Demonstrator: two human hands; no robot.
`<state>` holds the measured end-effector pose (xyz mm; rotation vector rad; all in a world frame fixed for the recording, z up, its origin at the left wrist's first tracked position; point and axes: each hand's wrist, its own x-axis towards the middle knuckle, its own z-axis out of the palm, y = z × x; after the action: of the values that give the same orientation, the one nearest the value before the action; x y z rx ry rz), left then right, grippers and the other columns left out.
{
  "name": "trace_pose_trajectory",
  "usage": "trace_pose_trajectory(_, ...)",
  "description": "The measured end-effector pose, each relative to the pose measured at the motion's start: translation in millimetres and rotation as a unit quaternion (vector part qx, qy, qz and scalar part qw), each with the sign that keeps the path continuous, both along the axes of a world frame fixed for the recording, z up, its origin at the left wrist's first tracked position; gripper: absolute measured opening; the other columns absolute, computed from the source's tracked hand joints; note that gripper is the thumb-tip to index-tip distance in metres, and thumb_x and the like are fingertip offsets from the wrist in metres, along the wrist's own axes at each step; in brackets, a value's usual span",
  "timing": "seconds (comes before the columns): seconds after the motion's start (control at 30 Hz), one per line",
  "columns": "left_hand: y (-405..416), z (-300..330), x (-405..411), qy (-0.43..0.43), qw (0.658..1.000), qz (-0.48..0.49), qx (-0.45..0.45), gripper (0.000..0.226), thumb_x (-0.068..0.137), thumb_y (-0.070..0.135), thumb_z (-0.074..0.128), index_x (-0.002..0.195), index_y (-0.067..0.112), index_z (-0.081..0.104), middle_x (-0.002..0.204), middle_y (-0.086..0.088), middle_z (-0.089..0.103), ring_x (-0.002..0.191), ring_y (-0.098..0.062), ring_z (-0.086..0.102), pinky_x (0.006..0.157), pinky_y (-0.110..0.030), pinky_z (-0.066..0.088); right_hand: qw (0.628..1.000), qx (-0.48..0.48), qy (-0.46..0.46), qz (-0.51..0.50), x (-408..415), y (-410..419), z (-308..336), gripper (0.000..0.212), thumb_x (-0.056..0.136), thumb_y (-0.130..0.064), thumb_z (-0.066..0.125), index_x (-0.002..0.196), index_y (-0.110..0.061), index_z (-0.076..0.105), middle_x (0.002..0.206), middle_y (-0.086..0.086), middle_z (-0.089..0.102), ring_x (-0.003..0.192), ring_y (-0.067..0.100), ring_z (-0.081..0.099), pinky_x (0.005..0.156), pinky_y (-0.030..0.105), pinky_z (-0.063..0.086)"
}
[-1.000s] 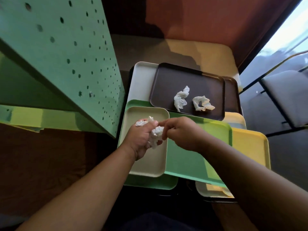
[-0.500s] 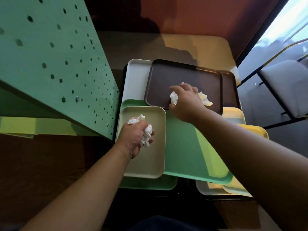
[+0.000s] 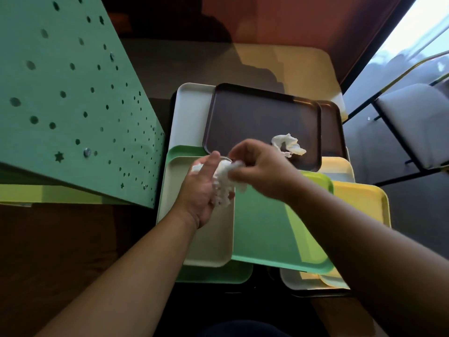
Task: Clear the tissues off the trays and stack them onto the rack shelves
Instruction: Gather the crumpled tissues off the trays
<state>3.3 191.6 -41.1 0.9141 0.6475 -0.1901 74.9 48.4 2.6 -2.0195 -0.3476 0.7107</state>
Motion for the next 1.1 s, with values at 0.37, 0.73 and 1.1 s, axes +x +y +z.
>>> trace_pose_trajectory(0.37, -28, -3, 20, 0.004, 0.996, -0.043, 0.075, 0.021, 0.078, 0.007, 0.065, 0.098, 0.011, 0.064, 0.077, -0.009, 0.067, 0.056, -0.019, 0.061, 0.051, -0.028, 0.051, 0.963, -0.106, -0.163, -0.19, 30, -60, -27, 0.02, 0.085, -0.025, 0.072, 0.104, -0.028, 0.064, 0.11, 0.007, 0.061, 0.099, 0.024, 0.061, 0.09, 0.043, 0.053)
trace_pose_trajectory(0.73, -30, 23, 17, 0.0, 0.988, -0.007, 0.153, 0.007, 0.089, 0.015, 0.075, 0.089, 0.015, 0.068, 0.078, -0.005, 0.069, 0.066, -0.02, 0.064, 0.062, -0.033, 0.056, 0.955, -0.13, -0.206, -0.168, 16, -52, -30, 0.016, 0.094, -0.01, 0.06, 0.102, -0.013, 0.074, 0.1, 0.007, 0.07, 0.088, 0.022, 0.066, 0.084, 0.04, 0.056)
trace_pose_trajectory(1.1, -110, 88, 11, -0.013, 0.96, -0.242, -0.143, 0.029, 0.09, 0.043, 0.067, 0.091, 0.015, 0.056, 0.077, -0.006, 0.053, 0.067, -0.018, 0.056, 0.065, -0.032, 0.047, 0.912, 0.203, -0.121, -0.334, -120, -76, 52, 0.016, 0.1, -0.018, 0.061, 0.09, -0.014, 0.072, 0.08, -0.003, 0.072, 0.075, 0.012, 0.069, 0.067, 0.024, 0.054)
